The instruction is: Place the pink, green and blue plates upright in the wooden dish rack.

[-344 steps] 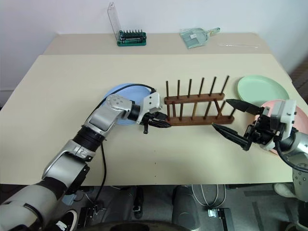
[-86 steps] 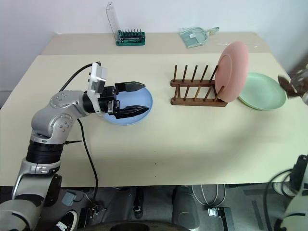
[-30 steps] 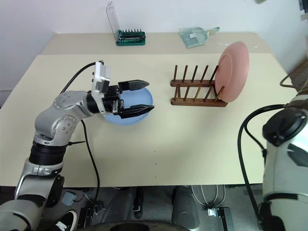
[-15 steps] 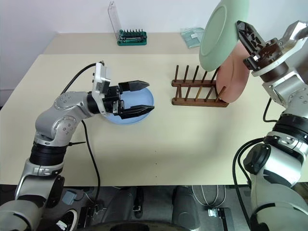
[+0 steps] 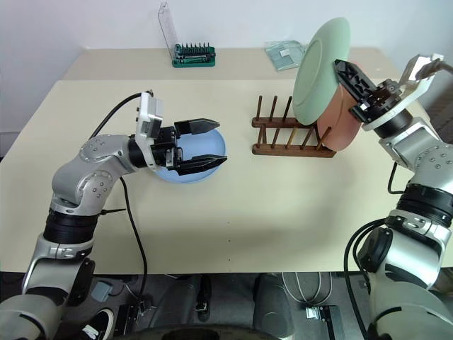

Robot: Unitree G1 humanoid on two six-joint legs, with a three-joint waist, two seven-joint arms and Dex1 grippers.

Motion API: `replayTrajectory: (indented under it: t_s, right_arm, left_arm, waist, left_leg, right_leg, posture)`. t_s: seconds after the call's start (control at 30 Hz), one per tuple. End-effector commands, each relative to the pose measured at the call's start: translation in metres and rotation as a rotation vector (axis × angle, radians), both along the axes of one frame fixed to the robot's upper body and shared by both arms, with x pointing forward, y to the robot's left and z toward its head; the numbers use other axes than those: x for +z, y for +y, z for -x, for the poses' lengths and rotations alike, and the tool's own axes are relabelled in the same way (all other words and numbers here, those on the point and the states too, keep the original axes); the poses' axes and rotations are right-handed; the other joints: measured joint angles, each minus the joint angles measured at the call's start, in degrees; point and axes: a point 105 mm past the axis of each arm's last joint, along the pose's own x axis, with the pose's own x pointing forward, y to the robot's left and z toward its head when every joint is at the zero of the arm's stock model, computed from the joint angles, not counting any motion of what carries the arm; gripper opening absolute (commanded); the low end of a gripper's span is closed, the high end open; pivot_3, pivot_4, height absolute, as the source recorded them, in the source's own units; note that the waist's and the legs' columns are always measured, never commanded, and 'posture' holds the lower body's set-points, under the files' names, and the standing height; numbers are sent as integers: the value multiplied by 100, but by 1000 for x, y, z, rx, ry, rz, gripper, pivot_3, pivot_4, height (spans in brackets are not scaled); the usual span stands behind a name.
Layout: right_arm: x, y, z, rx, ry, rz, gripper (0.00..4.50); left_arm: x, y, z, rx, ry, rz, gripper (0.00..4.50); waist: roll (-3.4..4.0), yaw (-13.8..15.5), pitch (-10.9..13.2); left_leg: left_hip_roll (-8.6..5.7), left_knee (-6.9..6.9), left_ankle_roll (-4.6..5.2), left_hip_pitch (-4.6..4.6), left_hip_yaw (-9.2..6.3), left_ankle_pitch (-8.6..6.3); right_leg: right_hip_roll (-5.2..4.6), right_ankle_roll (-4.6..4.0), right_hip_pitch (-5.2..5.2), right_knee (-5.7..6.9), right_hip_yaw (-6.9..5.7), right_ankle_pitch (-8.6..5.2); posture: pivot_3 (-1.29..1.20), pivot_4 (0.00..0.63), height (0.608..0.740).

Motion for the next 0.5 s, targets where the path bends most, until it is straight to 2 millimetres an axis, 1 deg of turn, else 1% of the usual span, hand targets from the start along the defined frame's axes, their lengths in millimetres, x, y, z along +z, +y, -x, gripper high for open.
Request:
replayTrajectory:
  t_s: [0.03,0.2,0.27,0.47,0.5]
  right_arm:
    - [9,2,3,-20,-53,23,34]
    - [4,8,4,-4,-52,32,34]
    - [0,9,5,-10,-58,60,34]
    - [-4,9,7,-8,-59,82,34]
    - [-6,8,5,-21,-54,87,297]
  left_arm:
    - [9,0,3,0,-49,6,4500]
    - [10,1,3,4,-52,6,4500]
    - [10,1,3,6,-55,5,4500]
    - [9,2,3,7,-53,1,4500]
    - [9,2,3,7,-53,0,4500]
  waist:
    - [0,2,0]
    - [0,1,0]
    - [0,0,0]
    - [0,0,0]
    - [0,0,0]
  left_leg:
    - [0,0,0,0,0,0]
    - [0,0,0,0,-1,0]
    - [0,0,0,0,0,0]
    - [0,0,0,0,-1,0]
    - [0,0,0,0,-1,0]
  right_leg:
    - [0,0,0,0,0,0]
    - [0,0,0,0,0,0]
    - [0,0,0,0,0,0]
    - [0,0,0,0,0,0]
    - [0,0,0,0,0,0]
  posture:
    - [0,150,724]
    - [0,150,724]
    - [0,150,724]
    - [0,150,724]
    - [0,150,724]
